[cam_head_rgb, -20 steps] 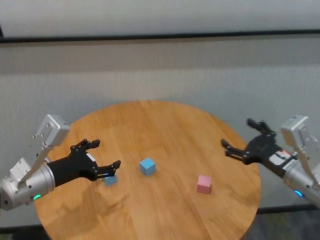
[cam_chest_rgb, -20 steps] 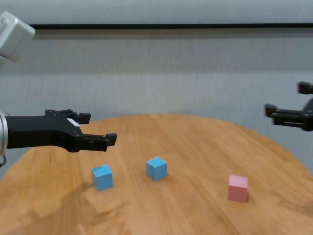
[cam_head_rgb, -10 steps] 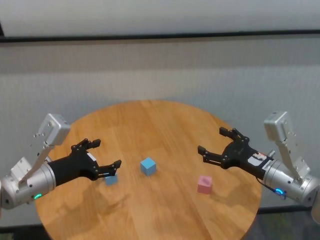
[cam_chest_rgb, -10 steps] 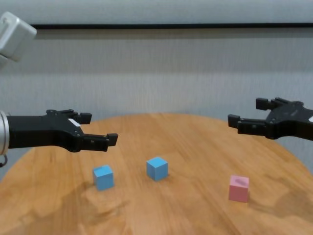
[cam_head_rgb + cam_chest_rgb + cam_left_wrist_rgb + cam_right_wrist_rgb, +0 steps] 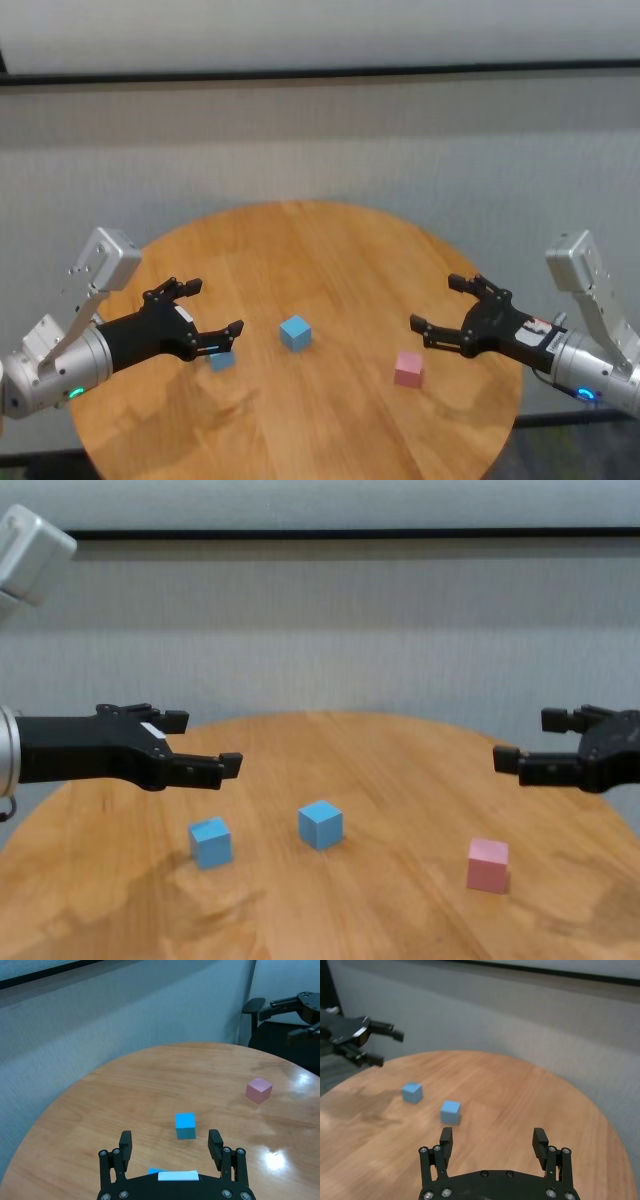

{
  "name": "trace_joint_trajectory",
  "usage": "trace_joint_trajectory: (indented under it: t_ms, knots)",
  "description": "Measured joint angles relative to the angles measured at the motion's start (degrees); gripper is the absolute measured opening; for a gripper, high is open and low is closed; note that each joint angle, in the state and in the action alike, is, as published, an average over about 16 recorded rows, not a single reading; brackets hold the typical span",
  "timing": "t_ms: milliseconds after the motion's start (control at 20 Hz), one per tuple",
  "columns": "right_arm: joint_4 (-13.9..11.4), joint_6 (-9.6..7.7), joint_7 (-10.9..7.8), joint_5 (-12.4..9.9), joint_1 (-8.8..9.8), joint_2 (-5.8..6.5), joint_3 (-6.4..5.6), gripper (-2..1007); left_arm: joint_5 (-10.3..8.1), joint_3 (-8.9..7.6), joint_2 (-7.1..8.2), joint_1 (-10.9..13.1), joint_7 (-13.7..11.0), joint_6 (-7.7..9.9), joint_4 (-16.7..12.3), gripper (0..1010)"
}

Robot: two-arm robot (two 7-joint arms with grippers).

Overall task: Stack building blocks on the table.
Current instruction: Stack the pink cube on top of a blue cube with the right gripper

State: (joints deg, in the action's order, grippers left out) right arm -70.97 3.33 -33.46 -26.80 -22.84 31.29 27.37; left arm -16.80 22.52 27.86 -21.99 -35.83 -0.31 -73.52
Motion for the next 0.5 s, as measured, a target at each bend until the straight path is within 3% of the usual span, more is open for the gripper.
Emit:
trace_joint_trajectory:
  t_ms: [250,500]
  knots:
    - [0.0,-0.35,-1.52,0.6,0.47,0.47,0.01,1005,0.02,0.02,-0.02,0.0,0.0,0.02,0.0,1000]
    - [0.8,-0.30,-2.47,1.4,0.59,-0.12,0.15,1005,0.02,0.03,-0.04,0.0,0.0,0.03,0.0,999]
